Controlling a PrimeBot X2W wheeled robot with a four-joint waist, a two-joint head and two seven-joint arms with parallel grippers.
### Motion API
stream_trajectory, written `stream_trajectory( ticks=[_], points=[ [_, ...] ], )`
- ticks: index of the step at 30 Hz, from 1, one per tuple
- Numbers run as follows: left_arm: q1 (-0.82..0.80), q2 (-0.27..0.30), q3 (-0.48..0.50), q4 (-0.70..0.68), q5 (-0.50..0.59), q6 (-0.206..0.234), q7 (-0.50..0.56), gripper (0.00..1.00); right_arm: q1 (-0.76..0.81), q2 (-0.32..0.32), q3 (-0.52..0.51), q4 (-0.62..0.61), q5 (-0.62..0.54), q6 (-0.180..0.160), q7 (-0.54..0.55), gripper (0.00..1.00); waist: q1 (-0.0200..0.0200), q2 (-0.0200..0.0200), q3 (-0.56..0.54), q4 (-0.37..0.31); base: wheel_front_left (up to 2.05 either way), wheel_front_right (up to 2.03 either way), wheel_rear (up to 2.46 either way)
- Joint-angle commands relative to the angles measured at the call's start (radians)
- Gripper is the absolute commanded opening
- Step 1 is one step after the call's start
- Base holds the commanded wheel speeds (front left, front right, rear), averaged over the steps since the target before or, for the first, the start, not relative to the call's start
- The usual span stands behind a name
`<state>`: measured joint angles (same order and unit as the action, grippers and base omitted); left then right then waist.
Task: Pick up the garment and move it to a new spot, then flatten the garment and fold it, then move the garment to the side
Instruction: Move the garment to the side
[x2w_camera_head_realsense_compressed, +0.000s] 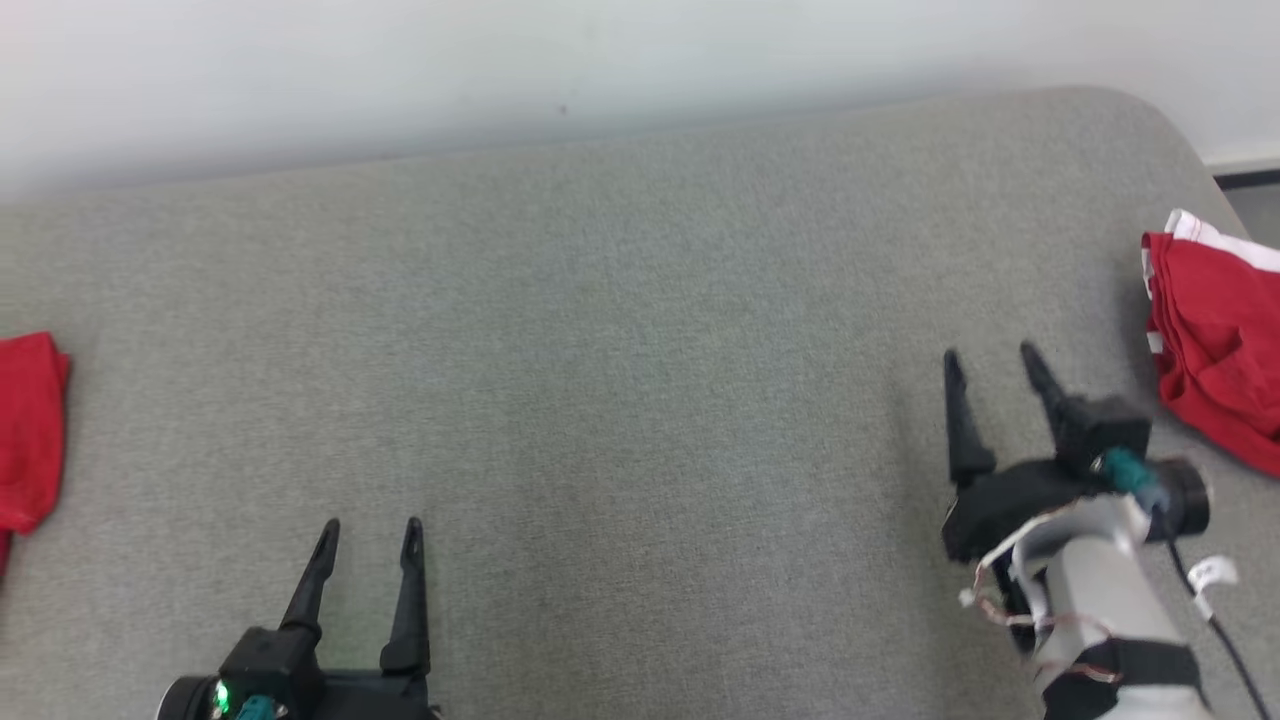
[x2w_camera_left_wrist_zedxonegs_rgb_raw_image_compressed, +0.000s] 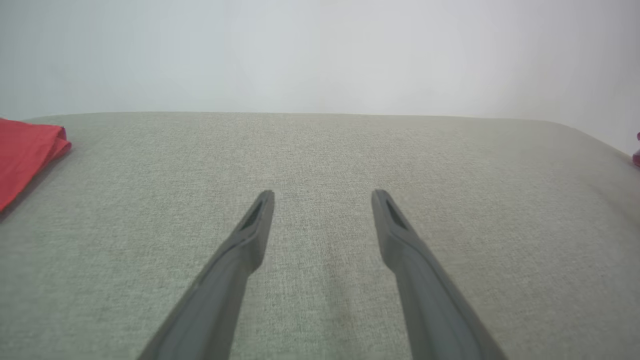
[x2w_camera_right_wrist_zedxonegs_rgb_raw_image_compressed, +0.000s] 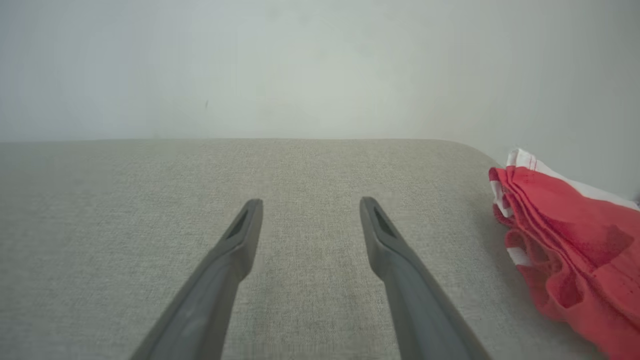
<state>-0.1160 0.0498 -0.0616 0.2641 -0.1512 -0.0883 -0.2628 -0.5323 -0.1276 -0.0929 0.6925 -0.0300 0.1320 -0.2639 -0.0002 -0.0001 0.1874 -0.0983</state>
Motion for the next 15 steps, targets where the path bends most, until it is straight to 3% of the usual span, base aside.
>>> stream_trajectory(
  ticks=[1, 15],
  points=[
    [0.018, 0.002, 0.007, 0.004, 0.000, -0.001, -0.003, 1.00, 0.022, 0.011, 0.006, -0.005, 0.006, -0.003, 0.000, 1.00, 0.0002, 0.0001, -0.038, 0.031, 0.00, 0.00, 0.00],
    [0.123, 0.001, 0.062, 0.049, -0.012, 0.013, -0.003, 1.00, 0.257, 0.071, 0.032, -0.071, 0.020, -0.003, 0.000, 1.00, 0.0002, 0.0001, -0.172, 0.069, 0.00, 0.00, 0.00]
  ],
)
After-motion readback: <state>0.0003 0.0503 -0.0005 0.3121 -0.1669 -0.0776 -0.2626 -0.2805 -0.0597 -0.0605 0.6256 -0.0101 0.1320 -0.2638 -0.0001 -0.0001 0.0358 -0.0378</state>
